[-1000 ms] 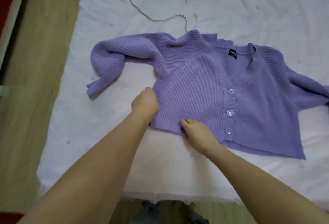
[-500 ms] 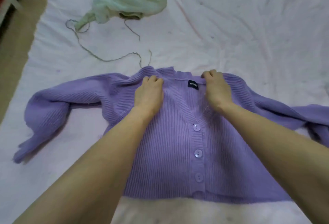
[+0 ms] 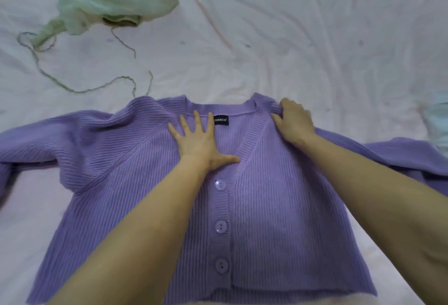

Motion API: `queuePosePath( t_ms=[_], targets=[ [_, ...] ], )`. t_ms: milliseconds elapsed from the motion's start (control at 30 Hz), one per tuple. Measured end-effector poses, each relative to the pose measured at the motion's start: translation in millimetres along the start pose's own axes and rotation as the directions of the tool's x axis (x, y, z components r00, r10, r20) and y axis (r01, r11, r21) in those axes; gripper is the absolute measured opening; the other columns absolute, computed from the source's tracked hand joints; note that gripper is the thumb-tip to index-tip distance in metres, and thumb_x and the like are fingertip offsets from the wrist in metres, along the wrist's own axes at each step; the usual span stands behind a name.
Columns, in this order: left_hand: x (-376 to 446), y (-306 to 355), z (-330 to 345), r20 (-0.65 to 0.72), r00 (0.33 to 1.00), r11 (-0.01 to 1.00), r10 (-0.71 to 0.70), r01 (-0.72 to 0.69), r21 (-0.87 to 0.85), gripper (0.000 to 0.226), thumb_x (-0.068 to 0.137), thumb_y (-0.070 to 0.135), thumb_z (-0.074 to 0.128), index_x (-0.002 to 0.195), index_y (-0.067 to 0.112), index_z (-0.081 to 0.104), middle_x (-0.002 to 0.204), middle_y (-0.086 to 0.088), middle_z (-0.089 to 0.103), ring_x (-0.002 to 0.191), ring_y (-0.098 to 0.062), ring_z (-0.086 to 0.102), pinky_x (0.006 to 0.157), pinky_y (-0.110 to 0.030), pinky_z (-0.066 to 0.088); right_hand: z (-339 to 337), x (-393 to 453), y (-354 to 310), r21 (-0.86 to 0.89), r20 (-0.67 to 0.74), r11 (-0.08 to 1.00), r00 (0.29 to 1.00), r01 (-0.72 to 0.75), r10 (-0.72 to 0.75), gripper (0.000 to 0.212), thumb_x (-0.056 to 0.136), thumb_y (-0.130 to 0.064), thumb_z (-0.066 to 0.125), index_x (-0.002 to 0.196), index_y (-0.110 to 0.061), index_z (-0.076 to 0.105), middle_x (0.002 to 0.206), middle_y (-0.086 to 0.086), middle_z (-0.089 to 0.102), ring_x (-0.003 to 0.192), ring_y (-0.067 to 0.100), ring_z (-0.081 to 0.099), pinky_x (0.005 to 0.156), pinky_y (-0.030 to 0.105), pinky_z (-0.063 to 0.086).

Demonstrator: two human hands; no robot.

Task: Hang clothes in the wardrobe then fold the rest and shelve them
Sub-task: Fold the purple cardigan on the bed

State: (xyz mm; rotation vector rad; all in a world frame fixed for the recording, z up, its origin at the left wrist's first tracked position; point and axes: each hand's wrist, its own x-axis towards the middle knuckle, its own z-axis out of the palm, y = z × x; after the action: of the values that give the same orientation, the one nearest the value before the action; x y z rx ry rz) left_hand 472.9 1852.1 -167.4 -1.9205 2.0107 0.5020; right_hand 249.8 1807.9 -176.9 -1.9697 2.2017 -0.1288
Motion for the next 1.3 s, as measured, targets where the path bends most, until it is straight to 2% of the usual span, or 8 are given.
queuePosePath(
  t_ms=[267,433,700,800,900,1033,1233,1300],
  targets=[
    [-19.0,83.4,-51.6,-0.114,0.946,0.952,0.305,-0.303,0.033,0.075,0.093,0.033,0.054,0.151,0.010,0.014,0.160,-0.016,0.005,0.147,-0.034,0.005,0.118,-0.050,0.012,-43.6,-49.3,72.2,0.247,-0.123,0.968,0.990,-0.031,0.063,0.037,0.094,-0.010,0.046,0.130,-0.001,0.050,0.129,0.020,0.052,0.116,0.037,0.048,0.098,0.041,0.034],
    [-34.1,159.2,-77.8,-0.155,0.860,0.866,0.487,-0.499,-0.048,0.044,0.091,0.020,0.052,0.133,0.011,0.043,0.140,-0.007,0.038,0.126,-0.029,0.042,0.087,-0.044,0.046,-87.1,-98.1,155.8,0.167,-0.120,0.957,0.959,-0.236,0.257,0.051,0.073,0.007,0.051,0.124,0.001,0.054,0.120,0.024,0.054,0.108,0.042,0.051,0.093,0.043,0.035],
    [-47.3,263.8,-36.2,-0.068,0.801,0.787,0.594,-0.597,-0.154,0.063,0.094,0.024,0.053,0.150,0.020,0.024,0.151,0.000,0.032,0.120,-0.031,0.052,0.088,-0.041,0.045,-72.8,-178.7,251.1,0.479,0.137,0.424,0.543,-0.768,0.829,0.062,0.084,-0.014,0.068,0.131,0.010,0.034,0.133,0.031,0.046,0.120,0.042,0.049,0.096,0.044,0.039],
    [-43.1,285.0,-21.0,0.001,0.802,0.795,0.597,-0.592,-0.136,0.072,0.093,0.022,0.055,0.153,0.019,0.015,0.149,-0.006,0.034,0.120,-0.035,0.052,0.091,-0.044,0.045,-66.0,-179.2,265.4,0.525,0.187,0.419,0.580,-0.741,0.793,0.056,0.078,-0.014,0.074,0.122,0.010,0.048,0.121,0.028,0.058,0.110,0.038,0.058,0.089,0.041,0.044],
    [-34.1,301.2,-12.2,-0.056,0.830,0.825,0.554,-0.557,-0.090,0.039,0.095,0.017,0.049,0.133,0.008,0.046,0.126,-0.016,0.054,0.113,-0.037,0.054,0.088,-0.044,0.041,-71.3,-178.8,273.3,0.579,0.147,0.465,0.647,-0.669,0.748,0.024,0.079,-0.011,0.070,0.095,0.006,0.065,0.091,0.021,0.068,0.086,0.029,0.064,0.075,0.040,0.048],
    [-29.5,315.2,-25.2,-0.105,0.907,0.889,0.407,-0.420,-0.182,0.029,0.097,0.021,0.046,0.100,-0.003,0.062,0.110,-0.027,0.063,0.104,-0.043,0.057,0.083,-0.042,0.042,-106.6,-181.3,278.8,0.795,0.180,0.243,0.597,-0.557,0.782,0.013,0.085,-0.007,0.060,0.097,-0.004,0.064,0.085,0.009,0.062,0.079,0.019,0.056,0.060,0.021,0.045],
    [-36.4,344.9,-59.6,-0.112,0.942,0.847,0.315,-0.333,-0.415,0.031,0.095,0.030,0.051,0.095,0.001,0.061,0.111,-0.024,0.062,0.103,-0.039,0.058,0.081,-0.038,0.044,-178.3,-184.2,323.0,0.743,-0.037,0.374,0.523,-0.556,0.851,0.021,0.083,-0.025,0.064,0.079,-0.009,0.051,0.073,0.003,0.053,0.073,0.025,0.050,0.065,0.033,0.037],
    [-44.7,349.3,-55.0,-0.123,0.931,0.798,0.343,-0.358,-0.485,0.045,0.094,0.033,0.057,0.124,0.001,0.051,0.142,-0.023,0.039,0.117,-0.036,0.053,0.091,-0.036,0.042,-188.9,-188.8,333.9,0.622,0.009,0.420,0.542,-0.661,0.840,0.032,0.079,-0.039,0.068,0.076,-0.008,0.061,0.069,0.005,0.059,0.069,0.027,0.056,0.061,0.034,0.040]
  ],
)
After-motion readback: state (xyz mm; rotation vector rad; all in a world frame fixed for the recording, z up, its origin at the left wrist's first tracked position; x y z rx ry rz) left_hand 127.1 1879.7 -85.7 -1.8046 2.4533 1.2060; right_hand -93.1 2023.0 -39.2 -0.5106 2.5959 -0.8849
